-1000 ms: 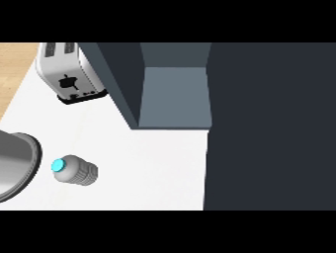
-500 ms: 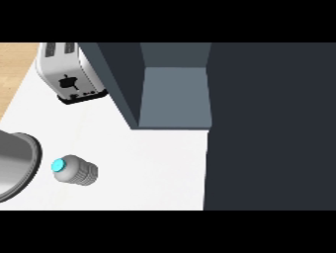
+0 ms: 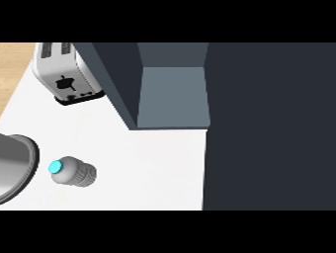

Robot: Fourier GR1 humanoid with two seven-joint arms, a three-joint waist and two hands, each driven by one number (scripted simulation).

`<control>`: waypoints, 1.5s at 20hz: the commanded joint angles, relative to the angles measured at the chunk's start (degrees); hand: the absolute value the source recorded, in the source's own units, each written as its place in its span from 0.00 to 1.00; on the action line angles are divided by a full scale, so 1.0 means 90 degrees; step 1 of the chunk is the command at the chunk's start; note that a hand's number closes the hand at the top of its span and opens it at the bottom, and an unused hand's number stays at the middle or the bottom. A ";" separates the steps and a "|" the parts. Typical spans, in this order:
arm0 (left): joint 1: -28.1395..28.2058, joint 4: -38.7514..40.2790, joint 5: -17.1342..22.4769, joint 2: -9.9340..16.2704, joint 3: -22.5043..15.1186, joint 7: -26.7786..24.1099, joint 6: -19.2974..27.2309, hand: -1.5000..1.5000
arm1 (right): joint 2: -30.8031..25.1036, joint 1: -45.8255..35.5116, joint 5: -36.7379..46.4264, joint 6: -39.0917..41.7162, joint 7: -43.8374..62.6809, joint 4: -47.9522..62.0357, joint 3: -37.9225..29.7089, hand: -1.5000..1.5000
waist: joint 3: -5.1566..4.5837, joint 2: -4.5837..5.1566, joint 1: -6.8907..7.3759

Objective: Pick up the bottled water, place it into the cabinet and close the cabinet

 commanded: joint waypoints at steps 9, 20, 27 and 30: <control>-0.0962 0.1639 -0.0763 -0.0240 -0.0026 -0.0284 0.0014 0.00 | -0.0104 0.1380 -0.0511 0.0469 -0.0185 -0.1433 -0.0262 0.00 | -0.0008 0.0008 -0.0061; -0.1830 0.3950 -0.2143 -0.0161 0.0024 -0.1453 -0.0333 0.00 | -0.0227 0.2220 -0.0736 0.1034 -0.0833 -0.1542 -0.0416 0.00 | -0.0015 0.0012 -0.0122; -0.2746 0.5656 -0.2775 -0.0051 0.0004 -0.2369 -0.0377 0.00 | -0.0138 0.2364 -0.0641 0.1202 -0.1406 -0.1159 -0.0623 0.00 | -0.0011 0.0020 -0.0095; -0.3125 0.6461 -0.3196 -0.0186 -0.0018 -0.2987 -0.0135 0.00 | 0.0083 0.2561 -0.0234 0.1134 -0.1517 -0.1173 -0.0331 0.00 | -0.0015 0.0024 -0.0115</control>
